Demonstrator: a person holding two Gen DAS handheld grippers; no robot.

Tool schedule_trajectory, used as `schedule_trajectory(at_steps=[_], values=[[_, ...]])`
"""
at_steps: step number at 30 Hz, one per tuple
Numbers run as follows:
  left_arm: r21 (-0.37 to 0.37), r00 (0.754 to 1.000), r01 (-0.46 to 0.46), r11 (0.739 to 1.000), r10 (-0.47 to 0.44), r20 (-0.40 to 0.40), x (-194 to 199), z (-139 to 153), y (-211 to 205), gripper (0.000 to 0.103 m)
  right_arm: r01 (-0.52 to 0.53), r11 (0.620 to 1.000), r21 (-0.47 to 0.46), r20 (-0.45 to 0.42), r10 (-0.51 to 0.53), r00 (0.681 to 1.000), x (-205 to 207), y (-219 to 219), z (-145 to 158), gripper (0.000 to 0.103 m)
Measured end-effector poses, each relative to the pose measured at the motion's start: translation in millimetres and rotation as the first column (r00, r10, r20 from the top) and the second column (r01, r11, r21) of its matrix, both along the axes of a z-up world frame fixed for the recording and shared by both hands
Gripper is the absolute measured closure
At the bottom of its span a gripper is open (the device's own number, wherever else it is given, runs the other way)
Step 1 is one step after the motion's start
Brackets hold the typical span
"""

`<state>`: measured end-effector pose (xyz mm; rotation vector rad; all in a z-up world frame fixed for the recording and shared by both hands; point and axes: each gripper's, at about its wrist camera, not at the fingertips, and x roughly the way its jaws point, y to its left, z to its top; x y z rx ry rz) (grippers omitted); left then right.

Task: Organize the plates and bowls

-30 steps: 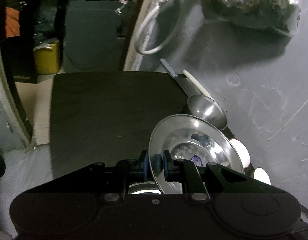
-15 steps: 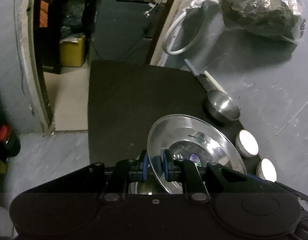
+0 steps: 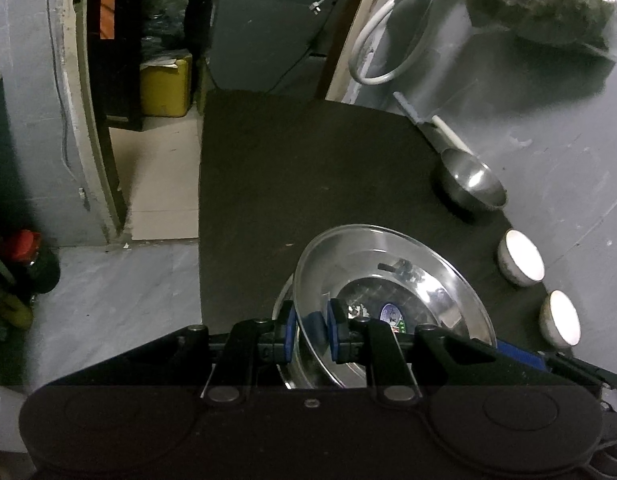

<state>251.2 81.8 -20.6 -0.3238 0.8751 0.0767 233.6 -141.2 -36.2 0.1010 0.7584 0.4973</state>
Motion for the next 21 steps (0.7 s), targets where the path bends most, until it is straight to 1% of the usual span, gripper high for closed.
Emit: schedule_trajectory(at_steps=[12,21], values=[[0.058,0.999,0.011,0.998,-0.009,-0.045,6,-16,-5,0.083,-0.018,0.999,-0.034,-0.031,0.017,0.999,3,7,-12,0.072],[0.096,0.998,0.029,0.995,-0.023,-0.06,11,-24,-14,0.081,-0.021,0.998,-0.058,-0.043,0.019,0.999,8,13,-16,0.071]])
